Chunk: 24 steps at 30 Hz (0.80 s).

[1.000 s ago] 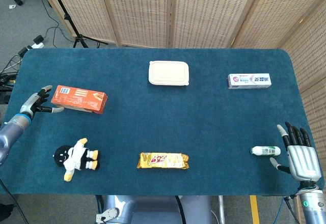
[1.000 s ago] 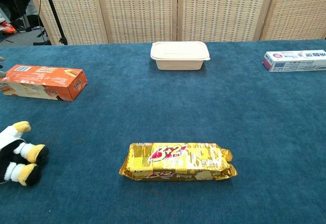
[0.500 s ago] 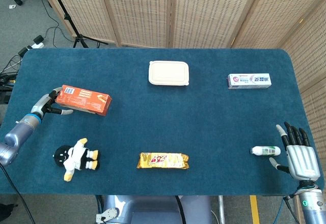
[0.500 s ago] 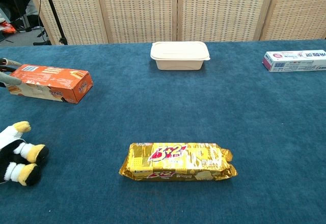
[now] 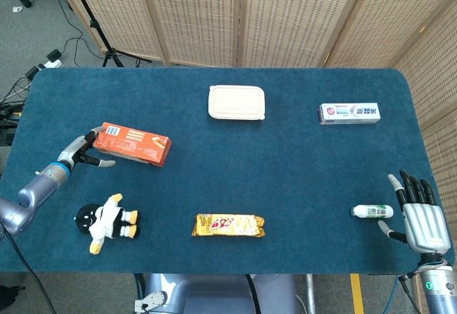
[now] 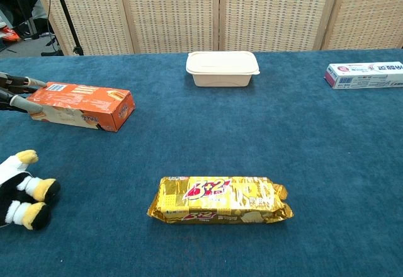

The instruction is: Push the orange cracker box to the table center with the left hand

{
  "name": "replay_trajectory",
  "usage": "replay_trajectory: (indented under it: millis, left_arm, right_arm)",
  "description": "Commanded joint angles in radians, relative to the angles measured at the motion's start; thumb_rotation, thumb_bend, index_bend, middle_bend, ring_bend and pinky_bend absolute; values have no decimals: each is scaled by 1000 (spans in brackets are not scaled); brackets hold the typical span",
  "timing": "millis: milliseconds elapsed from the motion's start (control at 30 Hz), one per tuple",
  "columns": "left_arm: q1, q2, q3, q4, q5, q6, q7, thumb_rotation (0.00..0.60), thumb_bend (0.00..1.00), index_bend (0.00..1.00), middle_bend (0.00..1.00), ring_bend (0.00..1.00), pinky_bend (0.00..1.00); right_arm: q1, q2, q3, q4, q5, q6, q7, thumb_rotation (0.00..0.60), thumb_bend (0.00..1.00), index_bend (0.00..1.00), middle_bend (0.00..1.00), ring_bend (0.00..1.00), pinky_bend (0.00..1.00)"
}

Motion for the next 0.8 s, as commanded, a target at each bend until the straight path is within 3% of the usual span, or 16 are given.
replay_trajectory:
  millis: [33, 433, 800]
  left_arm:
    - [-7, 19, -4, -45, -14, -10, 23, 600, 124, 0, 0, 0, 28]
    - [-23, 90, -37, -185, -79, -44, 131, 600, 125, 0, 0, 0, 28]
    - [-33, 74, -72, -239, -135, -63, 242, 600, 124, 0, 0, 0, 28]
  right_arm:
    - [0, 0, -1, 0, -1, -1, 0, 600, 253, 46, 0, 0, 42]
    - [-4, 1, 0, -6, 1, 9, -7, 600, 249, 46, 0, 0, 42]
    - [-4, -1, 0, -9, 1, 11, -14, 600, 250, 46, 0, 0, 42]
